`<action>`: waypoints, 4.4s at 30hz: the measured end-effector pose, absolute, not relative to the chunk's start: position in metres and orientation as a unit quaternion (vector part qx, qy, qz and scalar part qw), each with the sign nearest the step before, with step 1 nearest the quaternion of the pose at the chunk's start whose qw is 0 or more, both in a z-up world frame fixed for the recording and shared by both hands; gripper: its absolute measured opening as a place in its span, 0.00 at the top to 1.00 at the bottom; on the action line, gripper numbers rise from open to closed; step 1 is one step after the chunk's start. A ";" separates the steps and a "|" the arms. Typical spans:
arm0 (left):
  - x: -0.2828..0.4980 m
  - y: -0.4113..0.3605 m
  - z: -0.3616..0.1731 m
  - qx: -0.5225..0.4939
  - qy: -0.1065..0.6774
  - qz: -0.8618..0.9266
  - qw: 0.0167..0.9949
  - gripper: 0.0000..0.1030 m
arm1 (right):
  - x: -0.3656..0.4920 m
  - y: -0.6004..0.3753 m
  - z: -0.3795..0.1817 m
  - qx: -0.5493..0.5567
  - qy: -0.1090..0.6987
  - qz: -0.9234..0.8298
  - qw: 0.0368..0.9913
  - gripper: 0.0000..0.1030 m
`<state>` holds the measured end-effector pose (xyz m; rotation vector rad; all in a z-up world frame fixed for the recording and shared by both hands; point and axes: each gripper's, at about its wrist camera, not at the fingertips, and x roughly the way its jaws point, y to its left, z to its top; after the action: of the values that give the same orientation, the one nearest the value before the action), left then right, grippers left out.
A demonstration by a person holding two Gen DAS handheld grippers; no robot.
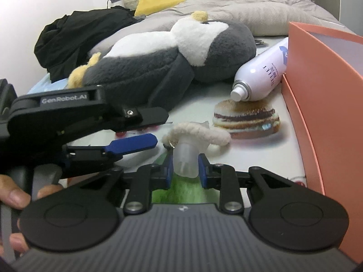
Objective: Organize soft objects
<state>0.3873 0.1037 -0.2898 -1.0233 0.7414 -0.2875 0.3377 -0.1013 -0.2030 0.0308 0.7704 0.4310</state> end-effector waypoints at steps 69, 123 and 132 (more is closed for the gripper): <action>0.280 0.054 -0.253 -0.314 0.404 -0.118 0.851 0.50 | 0.214 -0.148 -0.192 -0.027 0.431 0.182 0.884 0.76; 0.247 0.033 -0.234 -0.195 0.418 -0.067 0.885 0.93 | 0.197 -0.162 -0.184 -0.031 0.419 0.165 0.892 0.75; 0.205 0.045 -0.233 -0.195 0.434 -0.024 0.879 0.93 | 0.193 -0.156 -0.189 -0.020 0.417 0.176 0.892 0.75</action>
<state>0.2045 0.0454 -0.2329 -0.4062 0.9058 -0.0510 0.1929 -0.1556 -0.1891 -0.0409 0.8650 0.3655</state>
